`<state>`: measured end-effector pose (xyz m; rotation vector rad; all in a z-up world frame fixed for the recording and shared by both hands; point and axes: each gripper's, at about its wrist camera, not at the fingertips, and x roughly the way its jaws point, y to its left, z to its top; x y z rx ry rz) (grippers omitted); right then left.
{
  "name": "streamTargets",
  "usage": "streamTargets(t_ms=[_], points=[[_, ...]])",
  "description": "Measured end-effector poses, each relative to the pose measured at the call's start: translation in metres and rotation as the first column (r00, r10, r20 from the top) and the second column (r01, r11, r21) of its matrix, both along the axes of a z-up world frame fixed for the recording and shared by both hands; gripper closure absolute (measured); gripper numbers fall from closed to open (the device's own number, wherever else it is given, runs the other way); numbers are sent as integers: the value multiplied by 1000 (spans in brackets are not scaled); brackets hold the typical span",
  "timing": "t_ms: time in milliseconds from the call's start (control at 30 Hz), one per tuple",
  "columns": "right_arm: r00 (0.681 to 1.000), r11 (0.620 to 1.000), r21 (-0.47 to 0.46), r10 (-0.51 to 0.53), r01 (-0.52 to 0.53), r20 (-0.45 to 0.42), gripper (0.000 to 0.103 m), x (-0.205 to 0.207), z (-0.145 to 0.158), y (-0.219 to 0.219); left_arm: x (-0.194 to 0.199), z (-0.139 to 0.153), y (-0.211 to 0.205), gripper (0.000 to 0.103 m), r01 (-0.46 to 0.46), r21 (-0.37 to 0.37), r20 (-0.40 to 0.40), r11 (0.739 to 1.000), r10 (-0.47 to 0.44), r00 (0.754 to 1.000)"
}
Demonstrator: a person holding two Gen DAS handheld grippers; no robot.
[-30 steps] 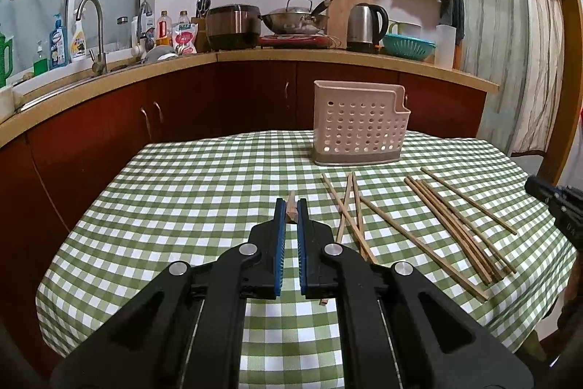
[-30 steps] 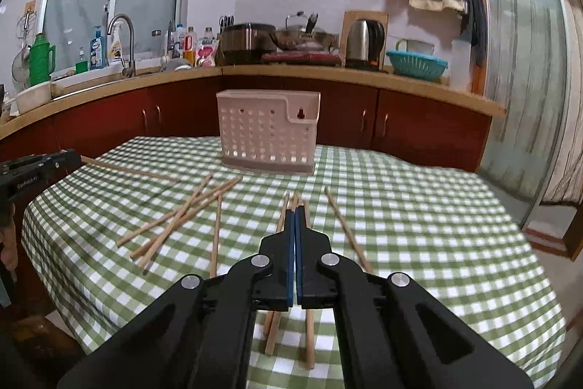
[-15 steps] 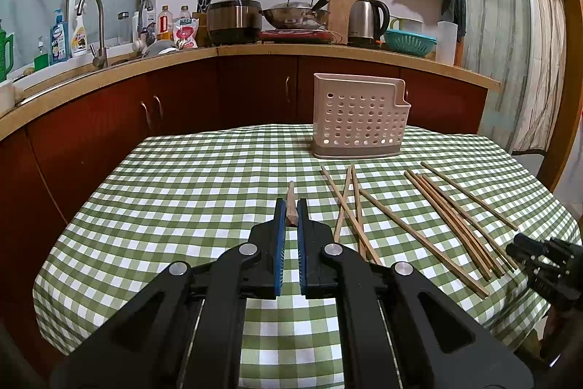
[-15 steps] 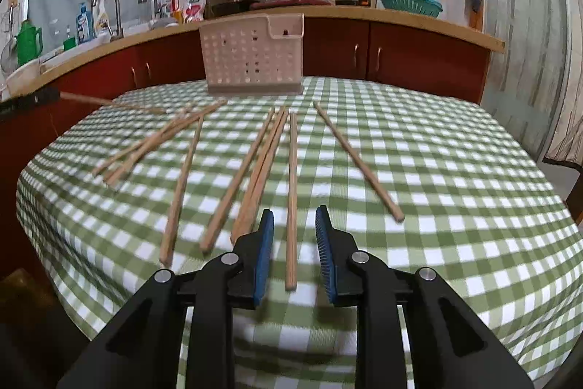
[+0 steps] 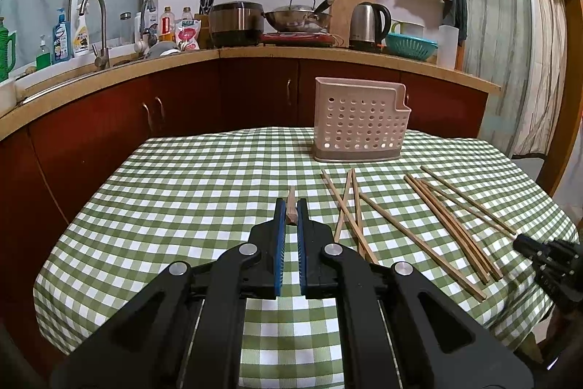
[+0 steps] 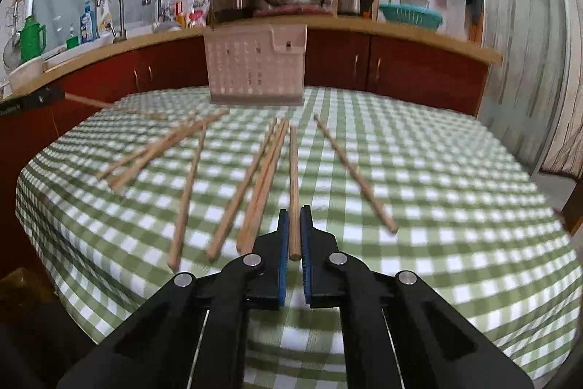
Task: Organize utensils
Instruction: 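Lift both held chopsticks and carry them over the white basket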
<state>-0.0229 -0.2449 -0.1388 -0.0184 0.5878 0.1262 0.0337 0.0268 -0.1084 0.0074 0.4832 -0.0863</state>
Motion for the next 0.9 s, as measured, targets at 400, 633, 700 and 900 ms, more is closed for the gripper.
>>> streamTargets(t_ms=[400,633,700,900], points=[[986,1000,-3,15,-14,166,96,-5,62,7,-7,26,1,97,0,-18,69,1000,2,998],[973,1000,3,26,-27,231,96,-3,93,10,-10,47,1,97,1,-19,127,1000,2,992],[970,1000,6,28,-30,242,96,-1,98,11,-10,52,1,97,2,-18,139,1000,1,990],[968,999,10,36,-40,250,96,15,108,9,0,58,0,97,6,-13,152,1000,-4,988]])
